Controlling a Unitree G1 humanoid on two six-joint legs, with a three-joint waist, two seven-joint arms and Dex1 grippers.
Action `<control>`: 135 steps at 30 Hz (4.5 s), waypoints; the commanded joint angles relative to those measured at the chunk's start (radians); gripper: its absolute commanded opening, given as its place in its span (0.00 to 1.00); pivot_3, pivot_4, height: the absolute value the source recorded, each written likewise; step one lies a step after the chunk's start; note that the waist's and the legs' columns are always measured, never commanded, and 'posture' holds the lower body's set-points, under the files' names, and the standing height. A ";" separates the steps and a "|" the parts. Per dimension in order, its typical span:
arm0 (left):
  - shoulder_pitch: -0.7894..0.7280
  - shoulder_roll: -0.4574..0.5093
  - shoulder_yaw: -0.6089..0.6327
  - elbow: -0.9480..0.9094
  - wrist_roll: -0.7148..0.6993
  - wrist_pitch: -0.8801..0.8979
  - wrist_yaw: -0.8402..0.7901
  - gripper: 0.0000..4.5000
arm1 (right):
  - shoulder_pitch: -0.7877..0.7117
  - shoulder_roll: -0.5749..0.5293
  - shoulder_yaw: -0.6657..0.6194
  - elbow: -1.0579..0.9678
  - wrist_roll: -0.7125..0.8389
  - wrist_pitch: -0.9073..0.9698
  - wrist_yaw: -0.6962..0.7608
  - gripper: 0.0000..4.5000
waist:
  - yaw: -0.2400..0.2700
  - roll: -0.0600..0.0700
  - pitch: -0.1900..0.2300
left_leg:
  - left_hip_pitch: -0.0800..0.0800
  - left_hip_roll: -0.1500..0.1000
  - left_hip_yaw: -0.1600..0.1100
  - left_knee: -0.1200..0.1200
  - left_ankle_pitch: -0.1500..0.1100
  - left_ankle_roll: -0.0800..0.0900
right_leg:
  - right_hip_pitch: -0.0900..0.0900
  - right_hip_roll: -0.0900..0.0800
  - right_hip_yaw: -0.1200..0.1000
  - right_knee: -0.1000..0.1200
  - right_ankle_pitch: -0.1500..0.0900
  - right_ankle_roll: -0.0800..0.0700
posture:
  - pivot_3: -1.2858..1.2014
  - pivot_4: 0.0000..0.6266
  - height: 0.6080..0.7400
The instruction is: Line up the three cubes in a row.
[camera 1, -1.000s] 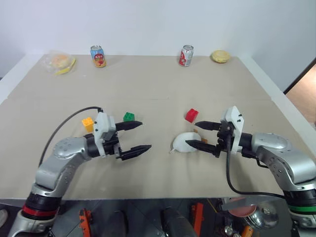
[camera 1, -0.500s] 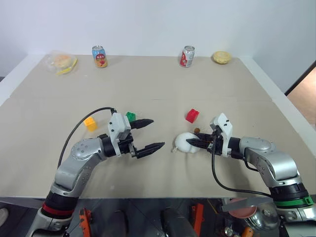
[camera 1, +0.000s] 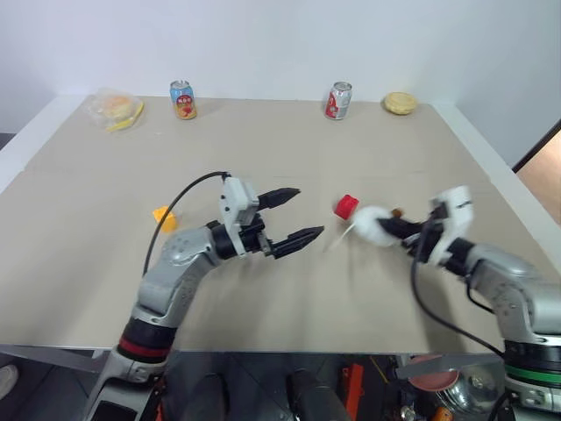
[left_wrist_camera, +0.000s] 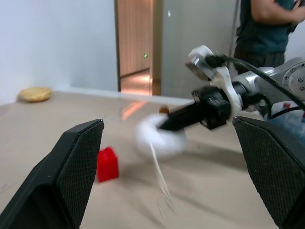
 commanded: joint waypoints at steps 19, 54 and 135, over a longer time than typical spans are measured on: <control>-0.165 -0.210 -0.066 0.323 0.147 -0.247 -0.037 1.00 | 0.002 0.063 -0.236 0.114 -0.132 -0.080 -0.421 0.69 | -0.007 0.008 -0.002 | 0.002 -0.003 -0.002 -0.004 0.000 0.001 | -0.001 0.000 0.003 0.000 0.000 0.000 | 0.52 0.24 0.95; 0.069 0.019 0.076 0.034 0.137 -0.126 0.155 1.00 | -0.674 0.102 0.399 1.251 -0.379 -0.724 0.601 0.99 | -0.007 0.010 0.000 | 0.002 -0.003 -0.004 -0.007 0.001 0.001 | -0.001 0.000 0.000 0.000 0.001 0.004 | 0.52 0.24 0.95; 0.198 -0.009 0.160 -0.122 0.295 0.071 0.613 1.00 | -0.322 0.129 0.386 -0.029 -0.048 -0.198 0.393 0.99 | -0.002 0.008 0.001 | 0.000 -0.003 -0.007 -0.004 0.001 -0.001 | 0.000 -0.002 -0.004 0.001 0.001 0.004 | 0.52 0.24 0.95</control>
